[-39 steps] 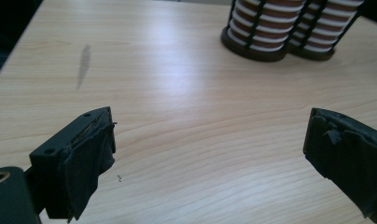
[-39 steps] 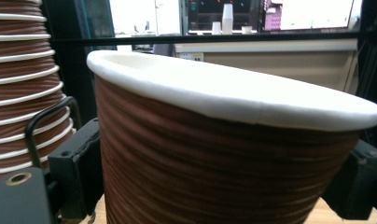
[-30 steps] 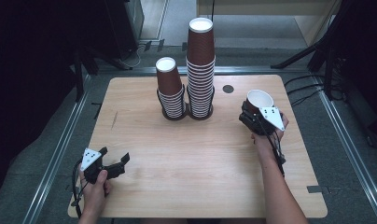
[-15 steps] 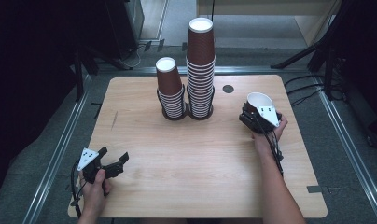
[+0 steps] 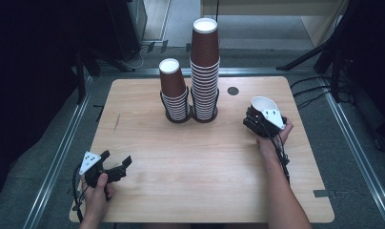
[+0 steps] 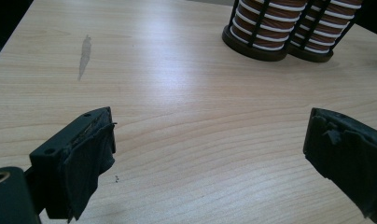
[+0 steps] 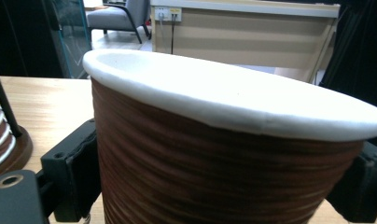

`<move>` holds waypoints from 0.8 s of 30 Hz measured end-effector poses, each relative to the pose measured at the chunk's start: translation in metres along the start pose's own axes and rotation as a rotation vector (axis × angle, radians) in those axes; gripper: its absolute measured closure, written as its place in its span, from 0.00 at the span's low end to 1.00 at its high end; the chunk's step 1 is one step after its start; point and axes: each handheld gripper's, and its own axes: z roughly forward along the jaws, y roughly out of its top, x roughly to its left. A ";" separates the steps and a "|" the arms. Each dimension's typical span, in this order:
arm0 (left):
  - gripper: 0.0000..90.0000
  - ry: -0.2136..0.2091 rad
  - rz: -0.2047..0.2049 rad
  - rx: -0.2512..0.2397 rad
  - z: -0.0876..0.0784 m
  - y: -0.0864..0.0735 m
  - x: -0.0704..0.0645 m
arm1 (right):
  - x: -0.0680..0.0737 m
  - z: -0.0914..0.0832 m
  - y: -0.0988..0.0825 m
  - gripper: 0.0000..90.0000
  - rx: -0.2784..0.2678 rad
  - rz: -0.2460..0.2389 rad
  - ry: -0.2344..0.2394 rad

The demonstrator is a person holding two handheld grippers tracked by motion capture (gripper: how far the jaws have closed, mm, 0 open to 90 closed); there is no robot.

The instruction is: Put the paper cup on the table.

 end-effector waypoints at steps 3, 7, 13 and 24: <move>0.03 -0.001 0.003 0.000 0.000 0.000 0.000 | -0.002 -0.001 -0.001 0.09 0.007 -0.003 -0.008; 0.03 0.000 0.003 0.001 0.001 0.000 0.000 | -0.002 -0.002 -0.002 0.10 0.017 -0.012 -0.001; 0.03 0.001 0.003 -0.001 0.001 0.000 0.000 | -0.001 -0.003 -0.004 0.09 0.013 -0.010 -0.002; 0.03 -0.002 0.002 0.000 0.001 0.000 0.000 | -0.002 -0.005 -0.013 0.00 0.052 0.009 0.042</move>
